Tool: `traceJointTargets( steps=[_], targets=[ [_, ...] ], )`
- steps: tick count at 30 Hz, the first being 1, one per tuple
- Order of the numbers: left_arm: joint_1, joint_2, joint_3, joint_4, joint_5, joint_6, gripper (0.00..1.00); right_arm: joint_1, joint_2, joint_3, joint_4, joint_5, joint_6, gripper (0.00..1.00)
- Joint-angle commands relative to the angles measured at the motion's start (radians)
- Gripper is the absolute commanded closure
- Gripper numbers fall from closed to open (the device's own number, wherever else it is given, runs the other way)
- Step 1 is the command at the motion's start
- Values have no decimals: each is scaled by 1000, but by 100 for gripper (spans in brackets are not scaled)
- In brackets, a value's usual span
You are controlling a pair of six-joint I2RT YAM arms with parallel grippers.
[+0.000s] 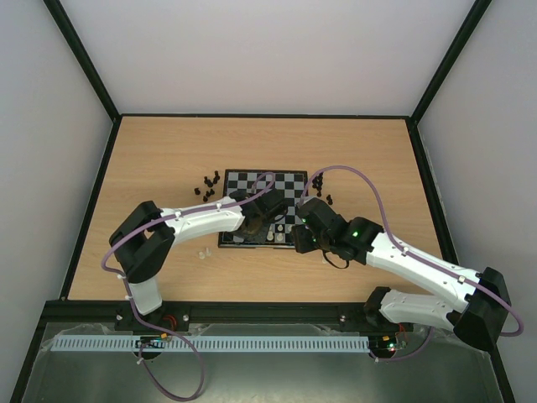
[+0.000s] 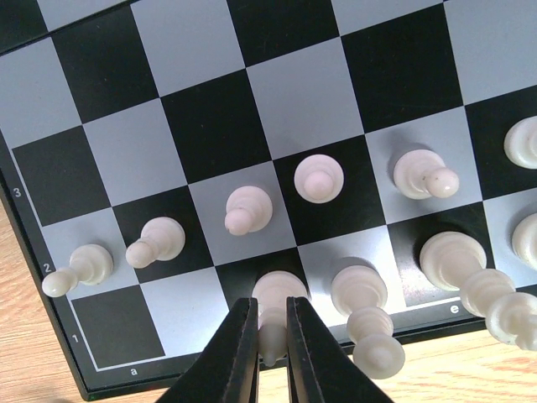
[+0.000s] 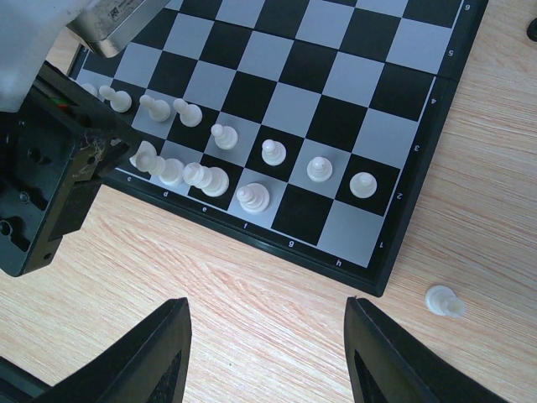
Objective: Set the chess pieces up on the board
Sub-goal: Place the chess piece on the chessboard.
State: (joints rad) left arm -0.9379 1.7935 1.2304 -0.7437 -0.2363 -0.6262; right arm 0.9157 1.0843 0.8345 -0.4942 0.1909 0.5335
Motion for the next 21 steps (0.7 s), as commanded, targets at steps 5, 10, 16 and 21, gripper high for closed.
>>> traceJointTargets(
  steps=[5,10,16,21],
  targets=[
    [-3,1,11,-36,-29,3,84,-5,-17,-11,-13,7,-13,49],
    [-3,1,12,-39,-31,1,84,-5,-19,-11,-13,4,-12,49],
    [-2,-4,11,-42,-30,0,78,-5,-20,-11,-14,3,-12,49],
    [-3,-15,15,-51,-37,-4,75,-4,-20,-12,-13,3,-12,49]
  ],
)
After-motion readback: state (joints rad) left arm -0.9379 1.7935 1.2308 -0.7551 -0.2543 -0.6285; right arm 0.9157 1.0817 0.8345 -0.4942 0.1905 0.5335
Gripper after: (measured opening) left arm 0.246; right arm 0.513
